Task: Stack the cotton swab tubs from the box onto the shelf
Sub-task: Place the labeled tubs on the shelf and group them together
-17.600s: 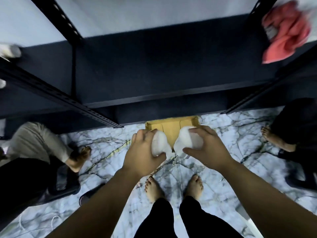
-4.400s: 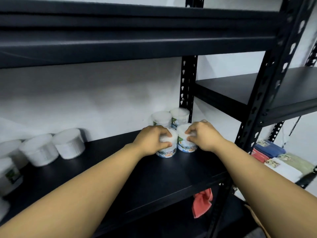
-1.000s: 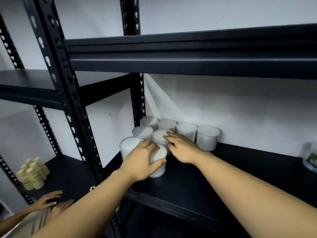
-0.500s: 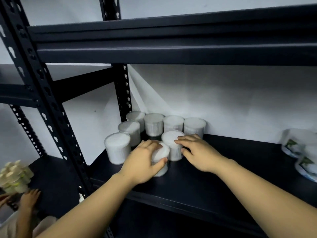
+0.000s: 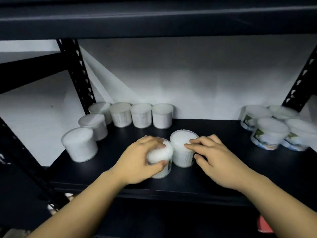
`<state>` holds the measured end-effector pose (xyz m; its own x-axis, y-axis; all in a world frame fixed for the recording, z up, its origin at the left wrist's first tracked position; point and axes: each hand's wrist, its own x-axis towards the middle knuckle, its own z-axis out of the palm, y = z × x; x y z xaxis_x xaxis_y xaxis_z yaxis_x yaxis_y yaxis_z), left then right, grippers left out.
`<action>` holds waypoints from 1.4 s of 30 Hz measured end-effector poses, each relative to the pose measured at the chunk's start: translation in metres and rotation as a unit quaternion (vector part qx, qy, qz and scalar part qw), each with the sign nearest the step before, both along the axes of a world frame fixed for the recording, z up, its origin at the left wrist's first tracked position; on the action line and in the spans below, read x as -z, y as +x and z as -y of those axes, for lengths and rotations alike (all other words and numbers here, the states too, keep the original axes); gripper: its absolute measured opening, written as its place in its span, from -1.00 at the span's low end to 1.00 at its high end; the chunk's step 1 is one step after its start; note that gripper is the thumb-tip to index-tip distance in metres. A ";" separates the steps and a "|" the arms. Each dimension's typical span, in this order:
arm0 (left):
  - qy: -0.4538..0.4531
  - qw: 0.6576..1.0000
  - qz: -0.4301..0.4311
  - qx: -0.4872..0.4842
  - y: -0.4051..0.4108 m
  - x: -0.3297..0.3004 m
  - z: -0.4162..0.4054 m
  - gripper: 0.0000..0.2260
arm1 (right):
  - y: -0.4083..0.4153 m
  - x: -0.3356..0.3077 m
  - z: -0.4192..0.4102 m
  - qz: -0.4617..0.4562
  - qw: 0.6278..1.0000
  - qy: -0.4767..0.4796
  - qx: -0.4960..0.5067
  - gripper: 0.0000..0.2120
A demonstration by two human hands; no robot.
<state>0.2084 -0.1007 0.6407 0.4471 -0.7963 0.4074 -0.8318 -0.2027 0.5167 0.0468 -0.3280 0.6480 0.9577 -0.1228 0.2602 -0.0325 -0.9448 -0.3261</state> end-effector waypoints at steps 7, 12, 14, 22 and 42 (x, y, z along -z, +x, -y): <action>0.022 0.998 0.043 0.025 -0.002 -0.011 0.014 -0.50 | -0.023 -0.022 0.010 0.003 1.000 0.017 -0.001 -0.54; 0.045 0.995 0.091 -0.019 -0.007 -0.017 0.026 -0.54 | -0.009 -0.027 0.034 -0.057 0.995 0.072 -0.029 -0.67; 0.064 0.995 0.080 -0.006 -0.003 -0.021 0.026 -0.56 | -0.008 -0.023 0.035 -0.044 0.997 0.055 -0.030 -0.72; 0.131 0.985 -0.037 0.109 0.016 -0.032 0.018 -0.59 | -0.015 -0.025 0.018 -0.017 1.000 0.004 -0.018 -0.54; 0.058 0.996 0.003 0.063 -0.001 -0.022 0.018 -0.73 | -0.019 -0.021 0.008 0.030 0.999 0.030 0.033 -0.57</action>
